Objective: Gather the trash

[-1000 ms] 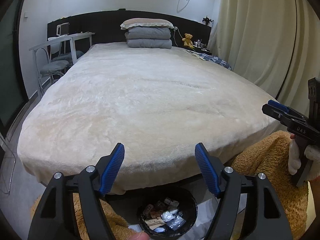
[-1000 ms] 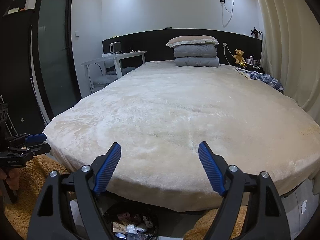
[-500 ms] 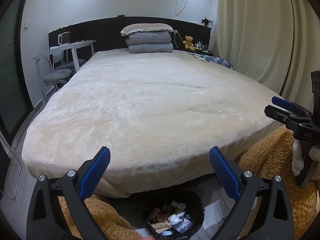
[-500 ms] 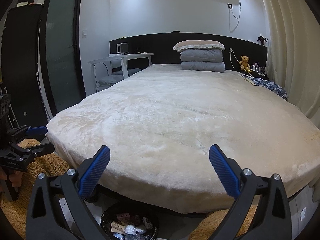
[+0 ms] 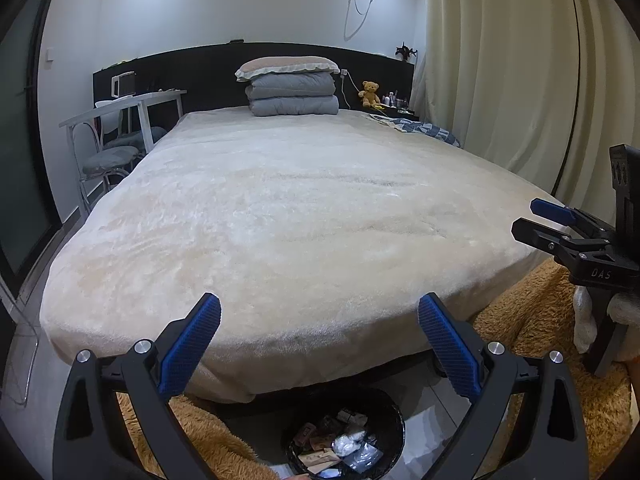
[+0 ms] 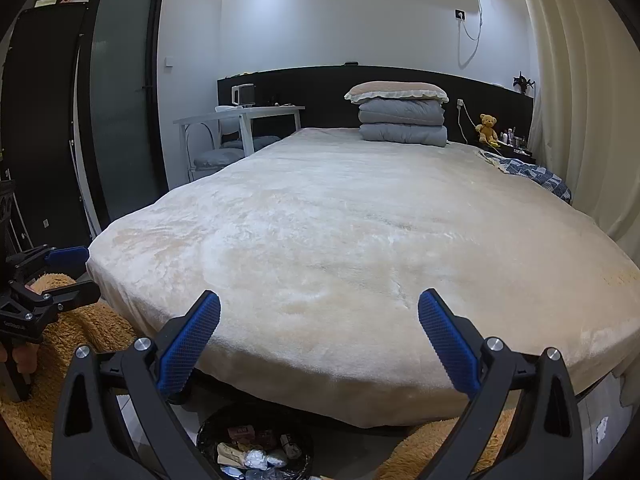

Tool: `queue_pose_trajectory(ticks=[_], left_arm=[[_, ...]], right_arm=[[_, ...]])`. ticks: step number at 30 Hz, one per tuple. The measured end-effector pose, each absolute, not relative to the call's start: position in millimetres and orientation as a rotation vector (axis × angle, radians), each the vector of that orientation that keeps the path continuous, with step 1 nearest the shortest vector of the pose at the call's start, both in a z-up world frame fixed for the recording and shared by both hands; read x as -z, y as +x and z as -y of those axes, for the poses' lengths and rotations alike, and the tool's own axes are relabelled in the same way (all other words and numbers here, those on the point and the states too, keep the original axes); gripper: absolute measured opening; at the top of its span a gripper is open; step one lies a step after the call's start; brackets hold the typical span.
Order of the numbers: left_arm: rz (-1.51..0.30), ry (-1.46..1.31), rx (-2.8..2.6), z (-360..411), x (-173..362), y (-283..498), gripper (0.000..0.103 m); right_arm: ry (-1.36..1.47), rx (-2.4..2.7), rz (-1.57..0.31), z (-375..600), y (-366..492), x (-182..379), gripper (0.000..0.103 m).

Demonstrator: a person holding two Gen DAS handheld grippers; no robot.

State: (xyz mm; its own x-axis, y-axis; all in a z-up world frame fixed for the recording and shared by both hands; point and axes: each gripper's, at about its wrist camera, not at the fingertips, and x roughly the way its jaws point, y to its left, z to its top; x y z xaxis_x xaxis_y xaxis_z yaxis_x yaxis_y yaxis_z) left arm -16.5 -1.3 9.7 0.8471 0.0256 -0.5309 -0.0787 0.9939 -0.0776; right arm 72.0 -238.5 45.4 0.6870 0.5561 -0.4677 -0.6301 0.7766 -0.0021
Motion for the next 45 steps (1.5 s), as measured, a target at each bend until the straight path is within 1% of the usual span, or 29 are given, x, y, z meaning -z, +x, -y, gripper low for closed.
queue_pose_trajectory(ticks=[45], left_arm=[[-0.548,-0.1,-0.063,1.9,-11.1,-19.0,0.096]], right_arm=[[-0.191,-0.652,-0.477,237.5,73.6,-42.6,0.098]])
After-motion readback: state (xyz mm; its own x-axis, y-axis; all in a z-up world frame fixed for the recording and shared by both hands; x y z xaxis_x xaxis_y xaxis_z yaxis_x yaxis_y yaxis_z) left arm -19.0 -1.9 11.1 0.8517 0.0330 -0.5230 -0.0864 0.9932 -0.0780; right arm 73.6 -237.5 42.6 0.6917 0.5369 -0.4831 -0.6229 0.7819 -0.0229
